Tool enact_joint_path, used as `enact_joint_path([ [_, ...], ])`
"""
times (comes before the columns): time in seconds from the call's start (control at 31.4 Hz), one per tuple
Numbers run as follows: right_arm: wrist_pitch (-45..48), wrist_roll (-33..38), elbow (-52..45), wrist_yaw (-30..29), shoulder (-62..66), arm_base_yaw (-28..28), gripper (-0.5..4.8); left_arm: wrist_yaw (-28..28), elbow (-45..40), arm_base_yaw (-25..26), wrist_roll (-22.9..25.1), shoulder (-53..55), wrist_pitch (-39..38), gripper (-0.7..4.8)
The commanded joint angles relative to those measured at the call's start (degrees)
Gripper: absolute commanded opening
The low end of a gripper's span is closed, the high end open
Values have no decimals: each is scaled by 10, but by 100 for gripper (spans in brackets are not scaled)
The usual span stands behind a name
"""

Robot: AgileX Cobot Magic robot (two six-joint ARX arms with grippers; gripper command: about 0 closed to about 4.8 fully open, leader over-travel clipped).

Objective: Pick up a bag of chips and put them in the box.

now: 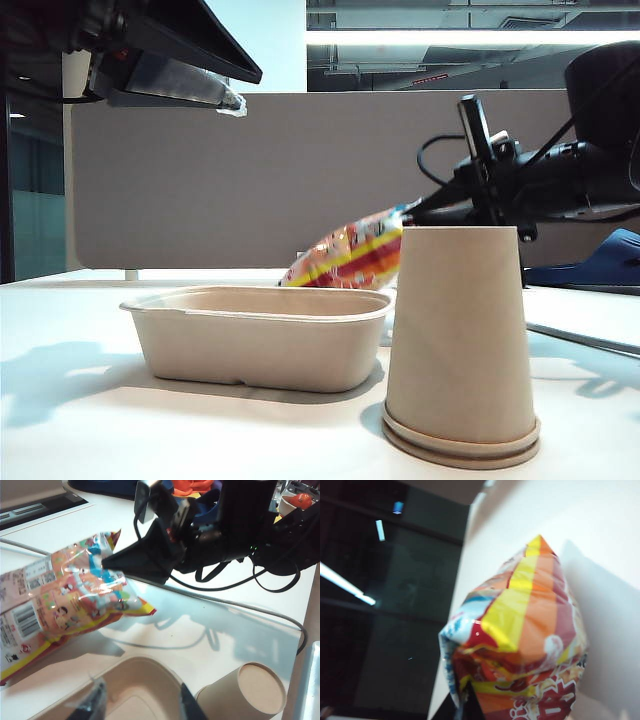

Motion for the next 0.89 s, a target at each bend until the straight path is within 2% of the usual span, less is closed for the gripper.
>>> enact_joint_path([
  [0.03, 50, 22, 3, -22, -5, -4, -1, -1, 3, 0, 5, -1, 10, 187],
  [0.19, 85, 54, 2, -54, -5, -14, -2, -2, 3, 0, 9, -1, 12, 187],
  [0.38, 143, 106, 2, -155, -5, -17, -1, -52, 3, 1, 13, -1, 12, 187],
  [0.51, 190, 160, 1, -200, -5, -17, -1, -53, 3, 1, 16, -1, 12, 187],
  [0.73, 213, 210, 0, -249, -5, -16, -1, -53, 6, 1, 13, -3, 11, 187],
  [0.89, 258, 209, -3, -246, -7, -15, -2, -52, 25, 8, 7, -4, -1, 187],
])
